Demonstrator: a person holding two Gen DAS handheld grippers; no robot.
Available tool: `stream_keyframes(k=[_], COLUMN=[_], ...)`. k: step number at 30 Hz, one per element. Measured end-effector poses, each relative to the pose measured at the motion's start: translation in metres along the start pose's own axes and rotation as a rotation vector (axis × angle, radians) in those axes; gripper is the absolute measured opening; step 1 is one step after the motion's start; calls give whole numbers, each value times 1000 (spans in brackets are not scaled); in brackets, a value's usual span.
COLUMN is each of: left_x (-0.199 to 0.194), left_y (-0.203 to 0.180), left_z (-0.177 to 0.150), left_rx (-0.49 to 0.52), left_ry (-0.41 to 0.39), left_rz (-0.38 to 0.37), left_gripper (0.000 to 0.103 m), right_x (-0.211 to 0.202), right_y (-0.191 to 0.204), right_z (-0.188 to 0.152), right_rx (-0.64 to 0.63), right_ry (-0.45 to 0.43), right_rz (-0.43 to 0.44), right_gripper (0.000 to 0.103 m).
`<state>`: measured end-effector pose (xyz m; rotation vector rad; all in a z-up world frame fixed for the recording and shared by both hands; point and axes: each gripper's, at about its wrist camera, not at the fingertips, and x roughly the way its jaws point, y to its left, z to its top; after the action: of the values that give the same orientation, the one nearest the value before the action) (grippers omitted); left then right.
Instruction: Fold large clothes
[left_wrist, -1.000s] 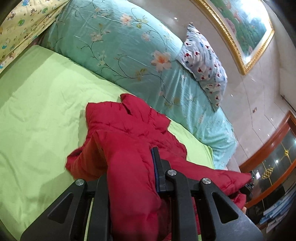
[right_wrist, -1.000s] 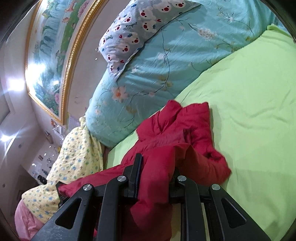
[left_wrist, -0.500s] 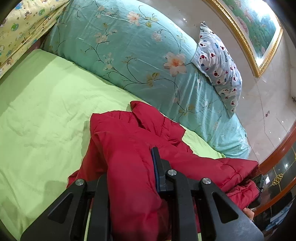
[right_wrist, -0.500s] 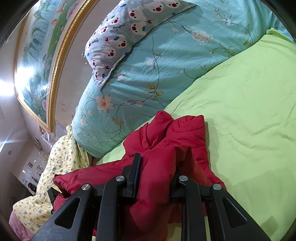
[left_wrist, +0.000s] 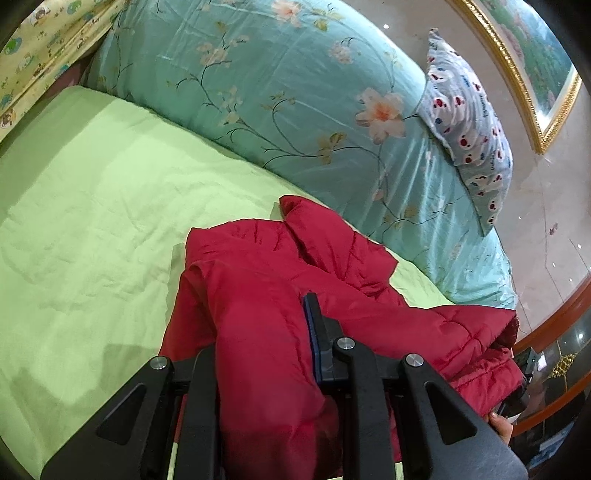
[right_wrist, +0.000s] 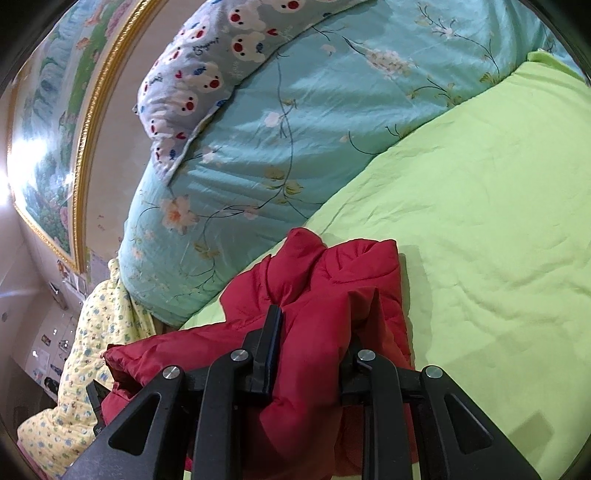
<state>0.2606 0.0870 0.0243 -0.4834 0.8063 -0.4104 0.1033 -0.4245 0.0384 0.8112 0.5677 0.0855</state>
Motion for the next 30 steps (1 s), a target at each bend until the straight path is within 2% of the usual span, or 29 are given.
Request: stream_keyframes(k=[6,17,30], left_x=[15,63,100], left_y=[10,22,40], left_z=[7,14,29], left_rx=[-33,-83,-171], left_ry=[22,57,103], left_rz=[-14,37,11], left_gripper=[19,19,22], right_x=[13,45,95], right_y=[-8,-16,-50], right_z=[4,10,13], right_rx=[33,50,197], right_ry=[3,-7,-9], right_rz=[-24,-100,-126], right_gripper=[24,26,28])
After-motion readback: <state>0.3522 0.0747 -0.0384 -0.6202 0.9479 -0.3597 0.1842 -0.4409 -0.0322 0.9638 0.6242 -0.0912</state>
